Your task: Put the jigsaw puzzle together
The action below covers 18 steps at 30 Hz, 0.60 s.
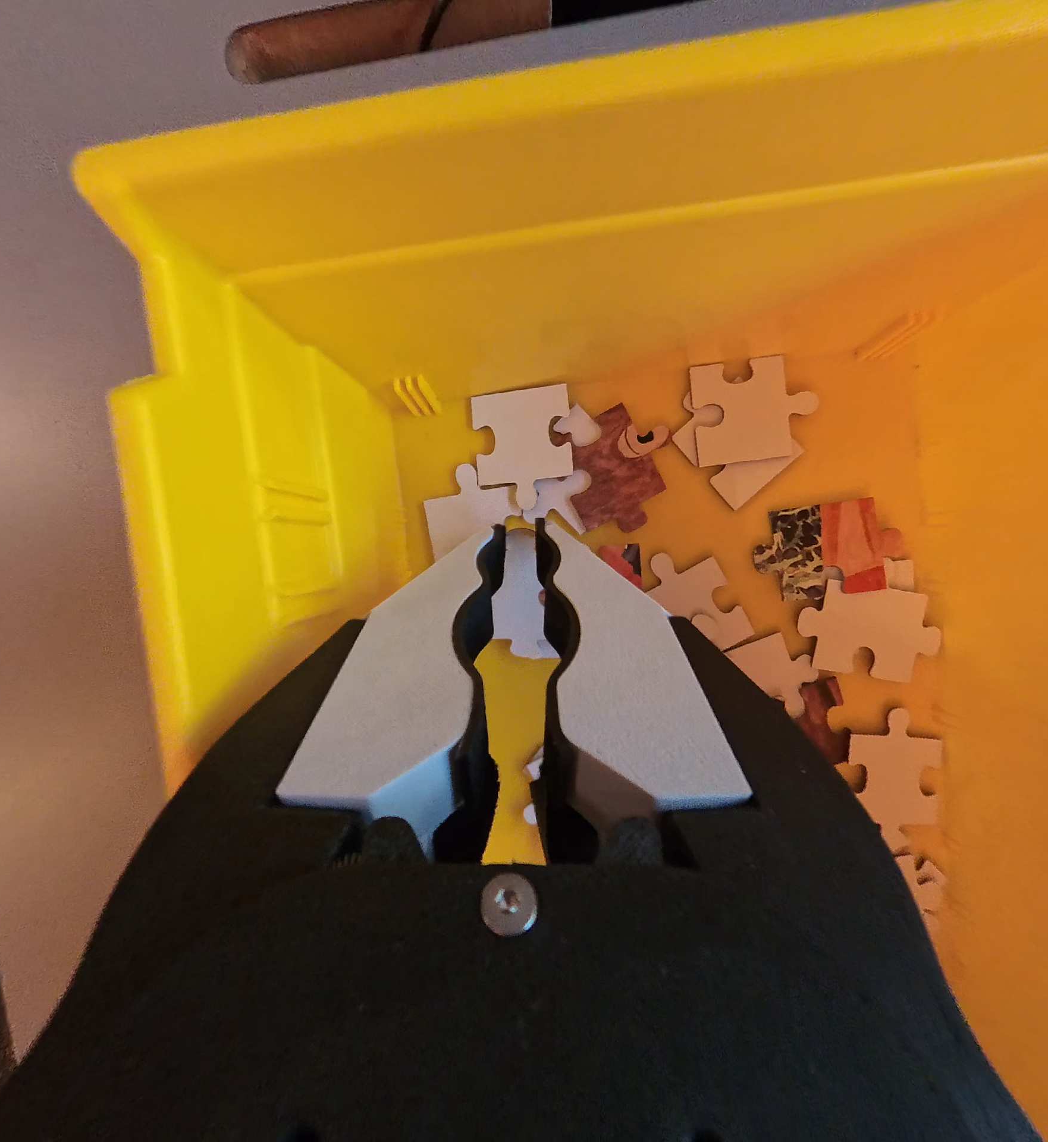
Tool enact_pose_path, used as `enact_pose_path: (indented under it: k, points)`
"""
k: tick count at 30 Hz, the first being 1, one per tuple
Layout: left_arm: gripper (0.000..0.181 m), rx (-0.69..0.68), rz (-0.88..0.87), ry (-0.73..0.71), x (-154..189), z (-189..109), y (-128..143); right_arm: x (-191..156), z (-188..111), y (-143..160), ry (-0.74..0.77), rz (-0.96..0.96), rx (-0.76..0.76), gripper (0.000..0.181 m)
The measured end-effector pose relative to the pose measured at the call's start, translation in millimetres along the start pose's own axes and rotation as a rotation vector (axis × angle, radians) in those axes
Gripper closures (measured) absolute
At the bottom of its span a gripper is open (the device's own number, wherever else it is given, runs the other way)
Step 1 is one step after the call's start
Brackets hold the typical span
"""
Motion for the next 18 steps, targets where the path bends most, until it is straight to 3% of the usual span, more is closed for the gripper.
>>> enact_pose_path:
  k: [3, 8, 18]
  points:
    - [0.172, -0.008, -0.002, 0.004, -3, -10, 1, -1, 1, 1, -0.002, -0.003, -0.004, 0.133]
    - [0.146, -0.081, 0.012, 0.050, 2, -10, 10, -2, 2, 1, -0.006, -0.004, -0.008, 0.133]
    - [0.146, -0.143, 0.049, 0.044, 4, 3, 19, -3, 1, 1, -0.011, -0.003, -0.010, 0.133]
Point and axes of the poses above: each gripper's, where its closed fingertips meet, z out along the fingers, y out of its underside, x = y × z across the jaws, the point moved 5 cm from there along -z, back along the fingers, and after that the axes turned 2 degrees about -y, right-handed, at the moved point
